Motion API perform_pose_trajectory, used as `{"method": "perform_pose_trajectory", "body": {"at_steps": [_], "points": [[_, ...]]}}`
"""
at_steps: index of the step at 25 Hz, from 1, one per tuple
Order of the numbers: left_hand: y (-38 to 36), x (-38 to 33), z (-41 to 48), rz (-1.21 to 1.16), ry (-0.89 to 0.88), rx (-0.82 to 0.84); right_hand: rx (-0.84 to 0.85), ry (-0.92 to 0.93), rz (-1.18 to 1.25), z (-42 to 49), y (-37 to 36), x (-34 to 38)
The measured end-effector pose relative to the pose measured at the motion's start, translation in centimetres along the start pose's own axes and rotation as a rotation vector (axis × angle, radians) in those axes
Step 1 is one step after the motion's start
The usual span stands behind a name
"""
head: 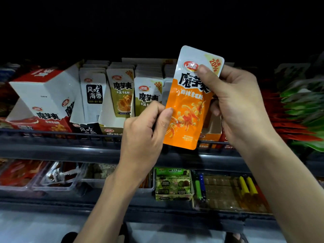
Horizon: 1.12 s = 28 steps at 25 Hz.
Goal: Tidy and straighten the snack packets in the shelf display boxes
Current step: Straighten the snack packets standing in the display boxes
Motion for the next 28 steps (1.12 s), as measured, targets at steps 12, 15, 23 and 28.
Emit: {"method": "perform_pose_trajectory", "body": {"at_steps": [12, 15, 23, 28], "points": [[-1.9, 0.4, -0.6, 0.097, 0.09, 0.093, 0.009, 0.024, -0.269, 1.9, 3.5, 0.2], [-2.5, 0.2, -0.7, 0.208, 0.015, 0.087, -0.085, 0.133, -0.171, 2.6, 4.8, 1.2], [-4.8, 0.8, -1.5, 0.515, -0.15, 0.28, -0.307, 0.549, -0.197, 3.5, 6.4, -0.2], [-5.5, 1.1, -1.7, 0.528, -0.139, 0.314, -0.225, 0.618, -0.467, 2.8, 5.2, -2.9]]}}
Point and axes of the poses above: each hand's wrist, its own z-axis towards the middle knuckle, its own y-axis out of the back of the hand, x = y × z, the point moved 3 cm from there along z, towards the middle knuckle, and after that the axes turned 8 degrees about -x, right-handed, at the moved point
